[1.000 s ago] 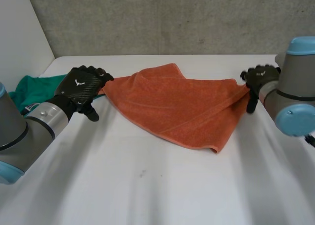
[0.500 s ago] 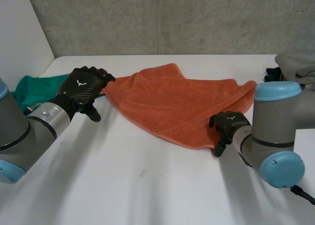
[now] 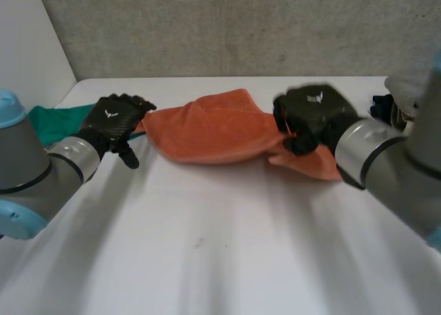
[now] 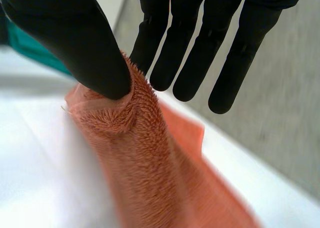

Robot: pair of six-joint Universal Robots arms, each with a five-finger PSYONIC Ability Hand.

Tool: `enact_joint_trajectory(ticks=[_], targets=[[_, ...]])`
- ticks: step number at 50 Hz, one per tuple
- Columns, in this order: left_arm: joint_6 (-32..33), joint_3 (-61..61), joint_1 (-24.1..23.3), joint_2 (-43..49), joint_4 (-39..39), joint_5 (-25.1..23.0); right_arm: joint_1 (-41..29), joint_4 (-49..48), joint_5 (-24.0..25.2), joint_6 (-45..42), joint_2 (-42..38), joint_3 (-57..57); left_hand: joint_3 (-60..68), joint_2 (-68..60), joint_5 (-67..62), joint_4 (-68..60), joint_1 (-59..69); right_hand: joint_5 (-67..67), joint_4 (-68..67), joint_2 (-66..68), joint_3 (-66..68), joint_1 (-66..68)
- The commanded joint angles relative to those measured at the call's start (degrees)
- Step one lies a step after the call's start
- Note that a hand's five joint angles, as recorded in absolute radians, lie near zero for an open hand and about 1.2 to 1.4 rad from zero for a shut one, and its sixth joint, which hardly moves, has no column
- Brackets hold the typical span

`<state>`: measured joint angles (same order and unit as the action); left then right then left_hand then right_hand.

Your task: Fold the laundry.

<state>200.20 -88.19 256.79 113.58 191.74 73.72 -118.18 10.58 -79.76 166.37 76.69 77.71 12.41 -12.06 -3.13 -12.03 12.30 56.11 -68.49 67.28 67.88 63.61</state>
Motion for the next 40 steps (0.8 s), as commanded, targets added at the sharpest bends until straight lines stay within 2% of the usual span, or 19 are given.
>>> enact_joint_trajectory(ticks=[1,12,17,20,28,32,36,40], targets=[[-0.6,10.56,-0.5,10.68,-7.86,3.97,-4.43,5.76,1.89,0.35,9.08,-6.43,-2.41,2.06,3.13,2.03,-2.3,13.89,-11.51,12.72,12.12,16.39],[-2.18,23.14,-3.13,20.01,-11.74,11.27,-9.7,13.94,4.79,6.5,16.73,-15.48,-2.41,2.06,3.13,2.03,-2.3,13.89,-11.51,12.72,12.12,16.39],[-5.34,27.98,-5.07,22.38,-12.0,18.02,-9.71,14.47,5.58,8.61,19.63,-15.75,-2.41,2.06,3.13,2.03,-2.3,13.89,-11.51,12.72,12.12,16.39],[-6.93,29.04,-5.77,22.82,-12.26,20.06,-8.74,14.47,5.41,9.23,19.99,-15.75,-2.41,2.06,3.13,2.03,-2.3,13.89,-11.51,12.72,12.12,16.39],[-7.46,29.22,-8.76,25.02,-16.3,14.44,-6.19,13.95,5.23,10.55,19.9,-16.45,-2.41,2.06,3.13,2.03,-2.3,13.89,-11.51,12.72,12.12,16.39],[-6.84,27.64,-8.5,22.39,-19.29,15.05,-5.22,13.5,5.5,10.72,19.55,-16.01,-0.02,-0.33,0.74,-0.36,0.09,13.89,-11.51,12.72,12.12,16.39],[-7.72,22.99,-4.64,15.98,-18.6,15.58,-4.17,13.42,5.58,10.55,18.94,-15.66,0.16,-0.5,0.57,-0.54,0.27,13.89,-11.51,12.72,12.12,16.39],[-7.63,16.49,-0.33,9.92,-17.72,11.99,-3.55,13.07,5.59,10.46,18.5,-15.4,0.16,-0.5,0.57,-0.54,0.27,13.89,-11.51,12.72,12.12,16.39]])
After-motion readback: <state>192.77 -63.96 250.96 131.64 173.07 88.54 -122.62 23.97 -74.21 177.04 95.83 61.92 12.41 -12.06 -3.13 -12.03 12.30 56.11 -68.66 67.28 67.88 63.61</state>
